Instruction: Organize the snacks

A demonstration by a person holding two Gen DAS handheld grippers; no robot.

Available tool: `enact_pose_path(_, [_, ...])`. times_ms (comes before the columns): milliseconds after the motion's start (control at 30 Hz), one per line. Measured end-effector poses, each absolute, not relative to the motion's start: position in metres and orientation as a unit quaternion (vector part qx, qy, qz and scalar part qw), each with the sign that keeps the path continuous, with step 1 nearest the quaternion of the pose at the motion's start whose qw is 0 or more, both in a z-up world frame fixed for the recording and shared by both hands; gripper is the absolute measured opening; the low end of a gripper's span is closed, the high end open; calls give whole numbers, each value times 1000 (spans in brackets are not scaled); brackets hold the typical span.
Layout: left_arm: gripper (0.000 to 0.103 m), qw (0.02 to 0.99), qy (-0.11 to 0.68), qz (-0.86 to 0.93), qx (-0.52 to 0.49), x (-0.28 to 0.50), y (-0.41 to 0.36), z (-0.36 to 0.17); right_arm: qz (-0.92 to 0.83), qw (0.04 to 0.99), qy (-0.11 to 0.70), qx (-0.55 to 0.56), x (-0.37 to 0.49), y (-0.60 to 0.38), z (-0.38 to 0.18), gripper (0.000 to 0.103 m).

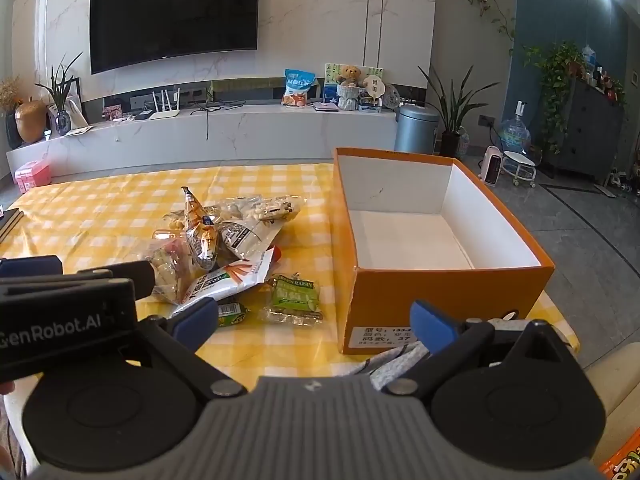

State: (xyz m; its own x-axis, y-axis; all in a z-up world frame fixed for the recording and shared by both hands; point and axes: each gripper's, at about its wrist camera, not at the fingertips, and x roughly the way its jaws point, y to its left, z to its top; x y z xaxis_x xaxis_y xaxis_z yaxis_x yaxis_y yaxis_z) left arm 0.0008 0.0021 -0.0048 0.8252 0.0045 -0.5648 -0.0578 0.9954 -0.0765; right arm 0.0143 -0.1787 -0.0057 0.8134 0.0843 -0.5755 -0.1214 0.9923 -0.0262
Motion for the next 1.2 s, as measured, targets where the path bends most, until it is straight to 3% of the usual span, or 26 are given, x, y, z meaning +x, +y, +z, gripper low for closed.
enact_pose_path(1200, [95, 953, 299, 14, -45, 0, 2, -7, 61, 951, 302, -43, 14, -176, -7, 99])
